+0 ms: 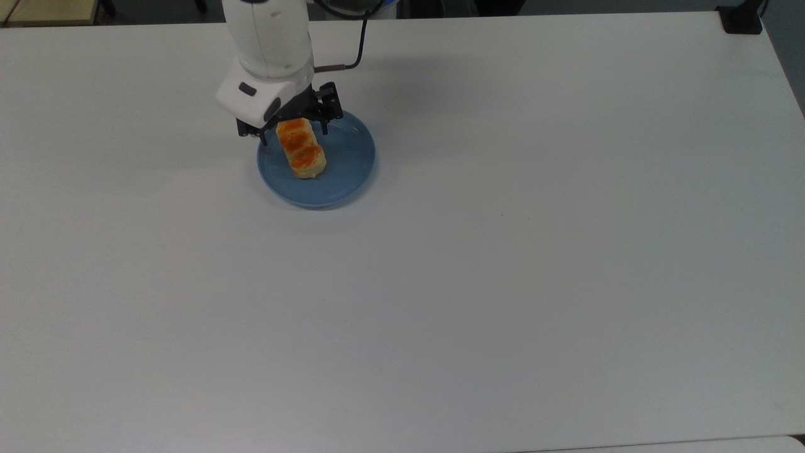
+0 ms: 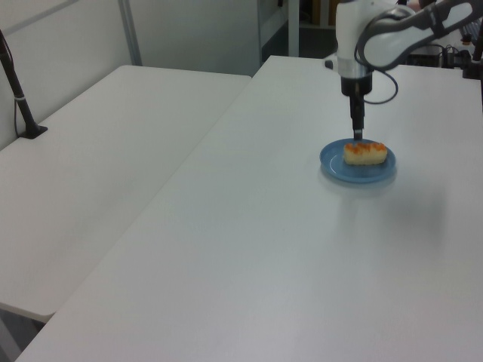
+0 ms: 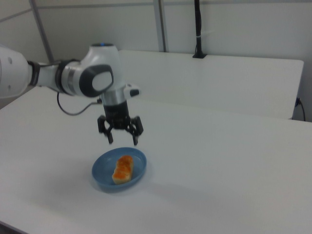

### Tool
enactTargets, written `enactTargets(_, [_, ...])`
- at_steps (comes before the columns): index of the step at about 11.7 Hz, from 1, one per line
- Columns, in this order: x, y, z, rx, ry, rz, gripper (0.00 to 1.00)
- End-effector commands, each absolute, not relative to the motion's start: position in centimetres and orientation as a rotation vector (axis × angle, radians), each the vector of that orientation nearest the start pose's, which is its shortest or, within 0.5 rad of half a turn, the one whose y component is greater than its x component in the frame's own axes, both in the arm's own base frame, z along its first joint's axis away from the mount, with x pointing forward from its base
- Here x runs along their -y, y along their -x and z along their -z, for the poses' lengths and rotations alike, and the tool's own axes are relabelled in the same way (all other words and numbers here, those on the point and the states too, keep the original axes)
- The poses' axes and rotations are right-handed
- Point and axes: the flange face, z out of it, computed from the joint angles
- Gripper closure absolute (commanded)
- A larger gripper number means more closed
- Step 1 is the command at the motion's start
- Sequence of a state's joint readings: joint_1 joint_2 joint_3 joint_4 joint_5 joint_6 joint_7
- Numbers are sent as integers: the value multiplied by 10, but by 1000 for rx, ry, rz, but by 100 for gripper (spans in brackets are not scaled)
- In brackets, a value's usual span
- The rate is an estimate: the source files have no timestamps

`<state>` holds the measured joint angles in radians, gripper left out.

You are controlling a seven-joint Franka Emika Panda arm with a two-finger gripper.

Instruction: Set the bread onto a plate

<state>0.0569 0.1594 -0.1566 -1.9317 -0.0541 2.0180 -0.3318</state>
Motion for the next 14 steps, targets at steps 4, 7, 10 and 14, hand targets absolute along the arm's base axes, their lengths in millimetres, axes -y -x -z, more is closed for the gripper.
enactTargets(4, [32,-613,-545,26,3190,129,0])
enactTargets(7, [29,-607,-565,-119,3179,152,0])
enactTargets(10, [23,-602,-570,-164,3168,131,0])
enactTargets(14, [20,-594,-576,-174,3136,90,0])
